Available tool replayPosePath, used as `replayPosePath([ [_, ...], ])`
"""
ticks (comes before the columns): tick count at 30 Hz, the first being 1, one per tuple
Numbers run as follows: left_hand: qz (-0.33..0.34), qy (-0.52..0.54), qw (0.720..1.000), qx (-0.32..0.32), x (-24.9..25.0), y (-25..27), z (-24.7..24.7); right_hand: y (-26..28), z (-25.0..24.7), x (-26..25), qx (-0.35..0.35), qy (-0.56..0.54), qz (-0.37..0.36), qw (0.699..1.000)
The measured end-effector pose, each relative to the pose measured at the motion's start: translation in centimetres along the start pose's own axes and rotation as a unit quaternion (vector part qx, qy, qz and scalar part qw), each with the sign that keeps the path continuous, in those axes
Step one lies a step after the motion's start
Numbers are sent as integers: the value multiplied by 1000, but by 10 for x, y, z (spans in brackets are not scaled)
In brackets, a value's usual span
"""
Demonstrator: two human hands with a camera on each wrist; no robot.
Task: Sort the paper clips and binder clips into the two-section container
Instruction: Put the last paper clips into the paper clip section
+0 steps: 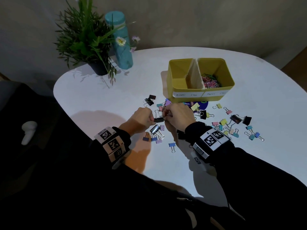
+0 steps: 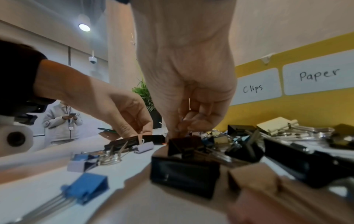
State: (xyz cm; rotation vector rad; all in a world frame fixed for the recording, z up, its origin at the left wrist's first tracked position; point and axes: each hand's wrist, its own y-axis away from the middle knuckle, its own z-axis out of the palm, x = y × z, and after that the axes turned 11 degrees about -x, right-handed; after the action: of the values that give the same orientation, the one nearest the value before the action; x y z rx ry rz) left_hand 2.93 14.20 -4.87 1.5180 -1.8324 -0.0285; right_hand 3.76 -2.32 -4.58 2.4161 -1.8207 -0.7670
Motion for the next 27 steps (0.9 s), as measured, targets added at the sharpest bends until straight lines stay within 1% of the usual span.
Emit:
replayPosePath([
  [3,10,-12,1000,-26,2,0,-4,0,-2,2,-21,26,-3,999],
  [5,26,-6,999,-25,-1,2,-10,3,-5,6,-7,6,-5,1000],
  [8,34,32,999,-1,-11,6,-22,5,-8,14,35,-103,-9,994],
  [10,33,76,997,9,-17,9,-30,7,-10,16,39,-196,2,980],
  [13,15,146,989,13,-28,10,-40,12,-11,12,19,-287,2,958],
  [16,-4,184,983,18,-37,11,-42,10,-9,4,-22,-331,-10,943],
  [17,-3,188,982,20,-39,12,-41,8,-8,1,-35,-326,-19,945],
  [18,5,187,982,21,-40,13,-39,7,-8,-1,-40,-298,-40,953],
  [20,32,149,988,22,-41,16,-37,3,-9,-3,-45,-194,-90,976],
  [22,68,80,994,34,-42,18,-36,3,-12,-5,-58,-69,-127,988],
  [23,79,48,995,39,-41,18,-37,6,-14,-6,-57,-40,-127,990],
  [24,84,23,995,42,-42,18,-38,6,-15,-3,-44,-35,-118,991],
  [26,79,2,996,43,-41,17,-40,7,-16,4,-22,-44,-86,995],
  [27,77,-2,996,41,-41,17,-41,7,-15,8,-27,-51,-70,996],
])
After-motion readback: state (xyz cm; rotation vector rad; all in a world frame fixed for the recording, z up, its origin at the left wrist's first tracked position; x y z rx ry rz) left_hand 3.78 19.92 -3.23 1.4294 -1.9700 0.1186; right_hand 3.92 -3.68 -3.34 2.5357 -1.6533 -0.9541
